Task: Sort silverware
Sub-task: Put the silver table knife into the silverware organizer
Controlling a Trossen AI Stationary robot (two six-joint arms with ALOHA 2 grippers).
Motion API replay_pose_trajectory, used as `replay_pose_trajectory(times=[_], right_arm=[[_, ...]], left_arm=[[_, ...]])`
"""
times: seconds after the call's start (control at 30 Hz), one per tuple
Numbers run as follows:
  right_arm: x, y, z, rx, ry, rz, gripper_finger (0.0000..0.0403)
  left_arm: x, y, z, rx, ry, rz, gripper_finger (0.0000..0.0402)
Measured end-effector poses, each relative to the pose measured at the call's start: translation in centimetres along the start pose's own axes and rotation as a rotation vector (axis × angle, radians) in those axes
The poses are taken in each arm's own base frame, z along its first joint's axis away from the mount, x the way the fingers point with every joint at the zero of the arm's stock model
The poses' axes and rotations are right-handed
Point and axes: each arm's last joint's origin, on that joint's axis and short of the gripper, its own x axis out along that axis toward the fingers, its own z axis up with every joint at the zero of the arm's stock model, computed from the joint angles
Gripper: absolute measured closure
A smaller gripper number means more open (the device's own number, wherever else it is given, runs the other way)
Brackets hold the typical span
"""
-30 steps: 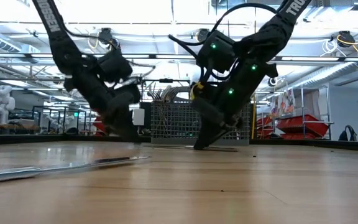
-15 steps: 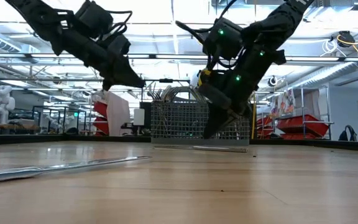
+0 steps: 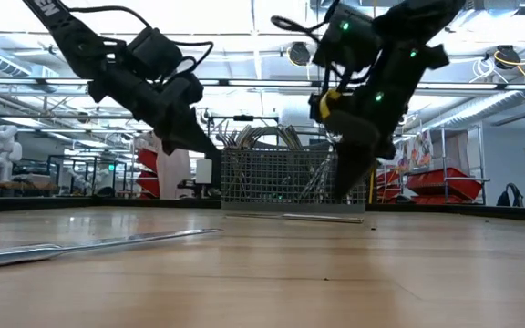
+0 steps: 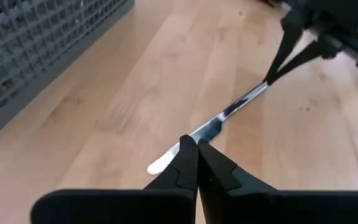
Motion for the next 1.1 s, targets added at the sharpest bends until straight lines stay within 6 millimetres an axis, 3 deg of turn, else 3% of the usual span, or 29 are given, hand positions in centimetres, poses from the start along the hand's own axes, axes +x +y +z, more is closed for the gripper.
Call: replay_pose_trajectory(times=[0.6,1.1], right_arm=[[0.9,-0.2,-2.5,0.044,0.052,0.012,0.0403],[2.5,-1.5,-6.1,0.098,0.072,0.056,0.0403]], left_arm=[[-0.6,-0.2,0.8,0.009,-0.058,-0.002,0.0374],[0.2,0.1,1.0,0.069,-0.101,0.044,0.0349]])
